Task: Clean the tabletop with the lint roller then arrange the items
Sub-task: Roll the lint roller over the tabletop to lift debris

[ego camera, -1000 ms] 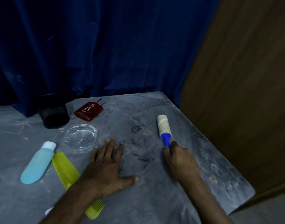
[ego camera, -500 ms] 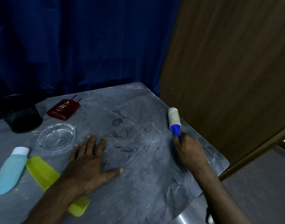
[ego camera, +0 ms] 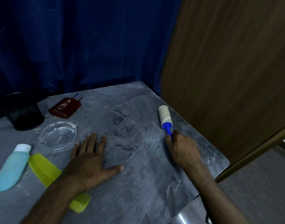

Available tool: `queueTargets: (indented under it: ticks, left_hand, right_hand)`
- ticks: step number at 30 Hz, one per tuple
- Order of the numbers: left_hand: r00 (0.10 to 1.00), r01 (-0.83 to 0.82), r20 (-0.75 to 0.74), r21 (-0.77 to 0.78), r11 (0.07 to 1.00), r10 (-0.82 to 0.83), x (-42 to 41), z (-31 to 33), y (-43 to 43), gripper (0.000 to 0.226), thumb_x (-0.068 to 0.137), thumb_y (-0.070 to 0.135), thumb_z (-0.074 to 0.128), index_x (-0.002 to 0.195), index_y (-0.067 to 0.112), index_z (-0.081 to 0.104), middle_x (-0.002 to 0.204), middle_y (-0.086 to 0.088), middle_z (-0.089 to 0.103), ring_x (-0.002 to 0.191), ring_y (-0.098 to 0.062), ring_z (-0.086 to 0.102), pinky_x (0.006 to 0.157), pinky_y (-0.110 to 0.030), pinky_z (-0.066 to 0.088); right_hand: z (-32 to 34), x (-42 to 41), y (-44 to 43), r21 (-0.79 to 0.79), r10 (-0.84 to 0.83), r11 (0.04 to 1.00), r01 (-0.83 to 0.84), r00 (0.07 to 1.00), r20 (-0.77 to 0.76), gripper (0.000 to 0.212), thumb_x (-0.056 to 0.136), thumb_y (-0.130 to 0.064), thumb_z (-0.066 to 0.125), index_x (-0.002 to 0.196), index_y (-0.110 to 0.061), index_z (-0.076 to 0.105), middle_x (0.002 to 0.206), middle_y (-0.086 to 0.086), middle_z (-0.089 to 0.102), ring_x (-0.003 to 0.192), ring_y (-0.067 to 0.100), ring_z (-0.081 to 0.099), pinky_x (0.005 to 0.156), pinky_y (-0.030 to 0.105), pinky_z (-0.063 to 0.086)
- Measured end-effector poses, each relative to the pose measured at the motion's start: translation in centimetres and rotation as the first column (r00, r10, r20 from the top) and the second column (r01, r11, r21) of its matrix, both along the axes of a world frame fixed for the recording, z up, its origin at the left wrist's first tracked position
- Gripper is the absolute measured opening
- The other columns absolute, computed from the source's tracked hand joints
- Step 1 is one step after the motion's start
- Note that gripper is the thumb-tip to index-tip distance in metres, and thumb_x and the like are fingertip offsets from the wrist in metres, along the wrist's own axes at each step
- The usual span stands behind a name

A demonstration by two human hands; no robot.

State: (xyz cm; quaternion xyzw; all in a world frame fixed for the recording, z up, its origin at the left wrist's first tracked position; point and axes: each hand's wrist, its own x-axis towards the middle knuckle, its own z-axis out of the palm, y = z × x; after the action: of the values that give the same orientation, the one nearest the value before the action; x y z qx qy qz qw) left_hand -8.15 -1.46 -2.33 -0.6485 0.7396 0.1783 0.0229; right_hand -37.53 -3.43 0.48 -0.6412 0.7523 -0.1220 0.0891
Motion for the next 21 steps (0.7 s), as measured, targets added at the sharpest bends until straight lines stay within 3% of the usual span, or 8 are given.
queueTargets:
  ticks: [3, 7, 21]
  left_hand:
    - [1.000, -0.005, -0.002, 0.005, 1.000, 0.005, 0.1, -0.2, 0.0, 0.150, 0.041, 0.112, -0.003, 0.165, 0.030, -0.022, 0.174, -0.004, -0.030, 0.162, -0.022, -0.024, 0.131, -0.047, -0.011]
    - [1.000, -0.015, 0.013, 0.006, 1.000, 0.015, -0.1, -0.1, 0.1, 0.128, 0.074, 0.100, 0.033, 0.166, 0.029, -0.020, 0.174, -0.005, -0.028, 0.162, -0.022, -0.023, 0.131, -0.047, -0.010]
    - [1.000, -0.020, -0.008, -0.046, 0.999, 0.020, 0.0, -0.7, -0.1, 0.130, 0.074, 0.098, 0.042, 0.168, 0.029, -0.015, 0.175, -0.008, -0.025, 0.162, -0.023, -0.023, 0.131, -0.050, -0.011]
  right_hand:
    - [-0.1, 1.7, -0.2, 0.021, 0.071, 0.997, -0.070, 0.997, -0.039, 0.034, 0.108, -0.046, 0.037, 0.113, -0.016, 0.053, 0.075, -0.003, 0.055, 0.062, 0.011, 0.054, 0.052, 0.027, 0.042]
    - [-0.5, 4.0, -0.7, -0.018, 0.135, 0.990, -0.138, 0.984, -0.113, 0.041, 0.107, -0.049, 0.034, 0.122, -0.016, 0.054, 0.084, 0.003, 0.063, 0.071, 0.021, 0.062, 0.061, 0.038, 0.052]
    - [-0.4, 10.4, -0.4, 0.012, 0.417, 0.905, -0.425, 0.880, -0.226, 0.044, 0.106, -0.046, 0.034, 0.140, -0.019, 0.045, 0.108, 0.010, 0.072, 0.095, 0.033, 0.070, 0.076, 0.039, 0.052]
